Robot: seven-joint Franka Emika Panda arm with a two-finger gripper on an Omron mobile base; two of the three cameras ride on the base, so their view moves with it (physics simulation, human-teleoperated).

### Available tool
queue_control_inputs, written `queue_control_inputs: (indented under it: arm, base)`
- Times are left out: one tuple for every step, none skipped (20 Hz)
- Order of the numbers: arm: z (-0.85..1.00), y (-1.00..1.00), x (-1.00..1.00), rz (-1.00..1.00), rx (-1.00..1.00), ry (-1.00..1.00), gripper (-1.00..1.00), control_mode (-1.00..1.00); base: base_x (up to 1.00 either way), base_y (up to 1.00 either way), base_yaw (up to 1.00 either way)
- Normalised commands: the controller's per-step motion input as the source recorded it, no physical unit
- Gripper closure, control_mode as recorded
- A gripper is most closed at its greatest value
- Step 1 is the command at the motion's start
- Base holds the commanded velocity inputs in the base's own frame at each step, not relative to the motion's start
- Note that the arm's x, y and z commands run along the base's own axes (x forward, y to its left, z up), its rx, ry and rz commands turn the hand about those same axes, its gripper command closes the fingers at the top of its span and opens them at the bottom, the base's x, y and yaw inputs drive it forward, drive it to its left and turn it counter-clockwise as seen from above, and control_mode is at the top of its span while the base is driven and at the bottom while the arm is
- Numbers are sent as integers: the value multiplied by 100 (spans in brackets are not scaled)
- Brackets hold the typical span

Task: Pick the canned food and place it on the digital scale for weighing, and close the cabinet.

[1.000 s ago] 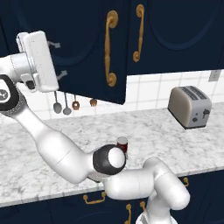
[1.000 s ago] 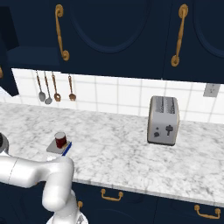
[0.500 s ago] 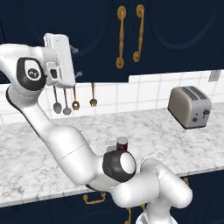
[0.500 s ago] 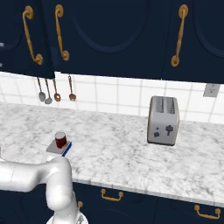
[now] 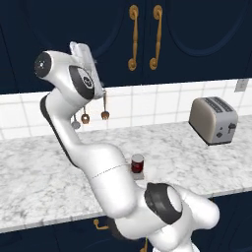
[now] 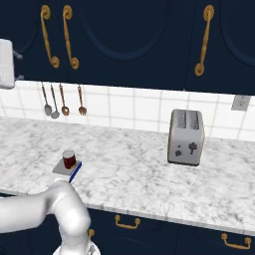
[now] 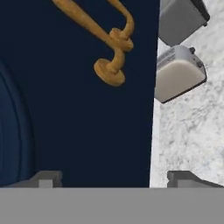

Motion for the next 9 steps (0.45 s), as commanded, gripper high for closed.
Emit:
queue_control_inputs:
  arm:
    - [9,-77,100,31,21,0,-100,-100]
    - [0,-81,100,32,23,0,-100,-100]
    - [-8,-84,100,34,23,1,-100,-100]
    - [-1,-91,100,33,21,0,-100,-100]
    - [0,-100,69,30,19,0,-100,-100]
    - [0,-100,38,33,21,0,-100,-100]
    - [0,-100,25,33,21,0,-100,-100]
    - [0,-100,24,33,21,0,-100,-100]
    - [0,-100,29,35,21,0,-100,-100]
  base:
    - [0,0,0]
    - [0,0,0]
    - [0,0,0]
    - [0,0,0]
    - [0,0,0]
    - [0,0,0]
    - [0,0,0]
    - [0,0,0]
    - [0,0,0]
